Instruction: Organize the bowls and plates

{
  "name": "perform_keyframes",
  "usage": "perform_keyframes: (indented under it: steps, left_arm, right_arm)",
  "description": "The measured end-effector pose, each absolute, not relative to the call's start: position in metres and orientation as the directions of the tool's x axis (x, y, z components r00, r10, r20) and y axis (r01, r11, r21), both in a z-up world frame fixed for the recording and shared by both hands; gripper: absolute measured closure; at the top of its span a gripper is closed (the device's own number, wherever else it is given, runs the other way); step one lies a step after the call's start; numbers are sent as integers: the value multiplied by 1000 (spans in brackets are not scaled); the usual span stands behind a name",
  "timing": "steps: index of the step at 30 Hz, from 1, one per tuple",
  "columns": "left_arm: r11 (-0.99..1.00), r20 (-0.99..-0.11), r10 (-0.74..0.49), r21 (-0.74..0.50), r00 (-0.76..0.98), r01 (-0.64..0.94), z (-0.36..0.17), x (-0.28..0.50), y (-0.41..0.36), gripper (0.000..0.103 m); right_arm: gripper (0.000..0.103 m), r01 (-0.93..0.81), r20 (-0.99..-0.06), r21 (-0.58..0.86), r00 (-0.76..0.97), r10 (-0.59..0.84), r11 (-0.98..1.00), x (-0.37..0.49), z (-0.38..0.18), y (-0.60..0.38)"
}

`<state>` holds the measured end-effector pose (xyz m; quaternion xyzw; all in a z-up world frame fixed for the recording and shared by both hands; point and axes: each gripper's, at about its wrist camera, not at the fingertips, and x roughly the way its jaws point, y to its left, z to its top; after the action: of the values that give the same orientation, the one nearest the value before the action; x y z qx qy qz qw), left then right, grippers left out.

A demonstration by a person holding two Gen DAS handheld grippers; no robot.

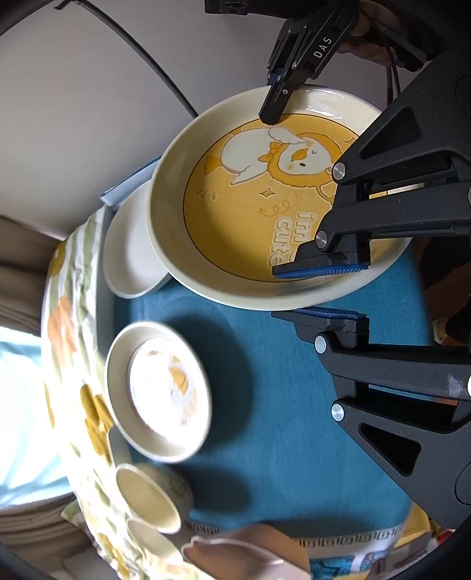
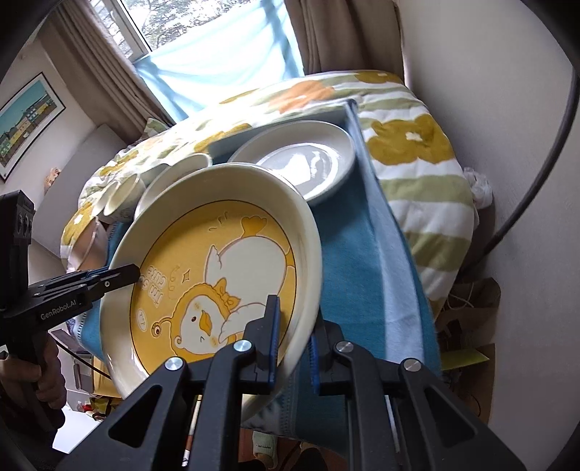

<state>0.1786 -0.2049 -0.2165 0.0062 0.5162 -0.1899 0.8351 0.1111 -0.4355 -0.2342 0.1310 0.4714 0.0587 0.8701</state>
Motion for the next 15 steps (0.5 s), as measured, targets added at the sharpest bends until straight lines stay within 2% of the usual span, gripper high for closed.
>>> perform_keyframes:
  steps: [6, 15]
  left_arm:
    - [951, -857, -272, -169, 438, 260, -199, 165, -140, 92]
    - [975, -874, -207, -150, 439, 161, -217, 167, -44, 92]
  right_arm:
    - [90, -40, -795, 283, 550, 257, 958, 122, -223, -382]
    - [90, -90, -806, 321, 497, 321, 943, 140, -250, -291]
